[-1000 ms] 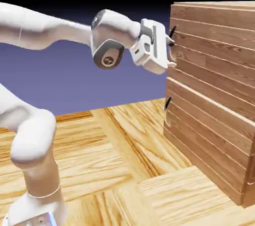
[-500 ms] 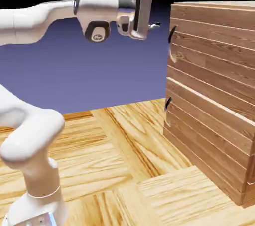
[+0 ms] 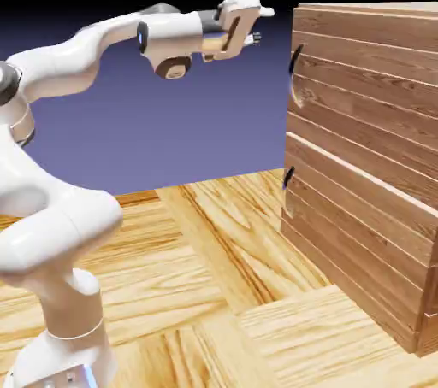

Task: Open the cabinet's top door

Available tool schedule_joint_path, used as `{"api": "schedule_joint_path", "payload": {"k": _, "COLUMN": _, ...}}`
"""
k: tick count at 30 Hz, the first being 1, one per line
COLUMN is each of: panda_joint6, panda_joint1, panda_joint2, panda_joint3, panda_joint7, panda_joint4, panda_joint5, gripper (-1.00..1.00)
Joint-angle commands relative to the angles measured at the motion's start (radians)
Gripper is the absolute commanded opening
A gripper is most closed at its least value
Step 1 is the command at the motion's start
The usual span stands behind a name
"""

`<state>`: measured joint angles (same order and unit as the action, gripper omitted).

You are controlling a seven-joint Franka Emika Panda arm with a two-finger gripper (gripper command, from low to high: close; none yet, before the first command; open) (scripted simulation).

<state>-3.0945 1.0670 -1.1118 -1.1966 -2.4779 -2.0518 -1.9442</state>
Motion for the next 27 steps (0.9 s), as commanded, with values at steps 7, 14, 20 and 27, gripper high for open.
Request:
{"api": "schedule_joint_path", "payload": {"k": 7, "panda_joint6": -0.009, "panda_joint1": 0.169, "panda_joint2": -0.085, "panda_joint3": -0.187, "panda_joint7": -0.272, "panda_joint4": 0.119, "panda_joint5": -0.305, "gripper": 0.0}}
{"api": "schedule_joint_path", "payload": {"k": 14, "panda_joint6": -0.005, "panda_joint1": 0.345, "panda_joint2": -0.098, "panda_joint3": -0.273, "panda_joint7": -0.355, "panda_joint4": 0.272, "panda_joint5": -0.347, "gripper": 0.0}}
{"api": "schedule_joint_path", "payload": {"k": 20, "panda_joint6": 0.09, "panda_joint1": 0.283, "panda_joint2": -0.146, "panda_joint3": -0.21, "panda_joint7": -0.311, "panda_joint4": 0.182, "panda_joint5": -0.421, "gripper": -1.0}}
{"api": "schedule_joint_path", "payload": {"k": 27, "panda_joint6": 0.286, "panda_joint1": 0.088, "panda_joint2": -0.21, "panda_joint3": -0.088, "panda_joint7": -0.201, "panda_joint4": -0.071, "panda_joint5": -0.528, "gripper": -1.0}}
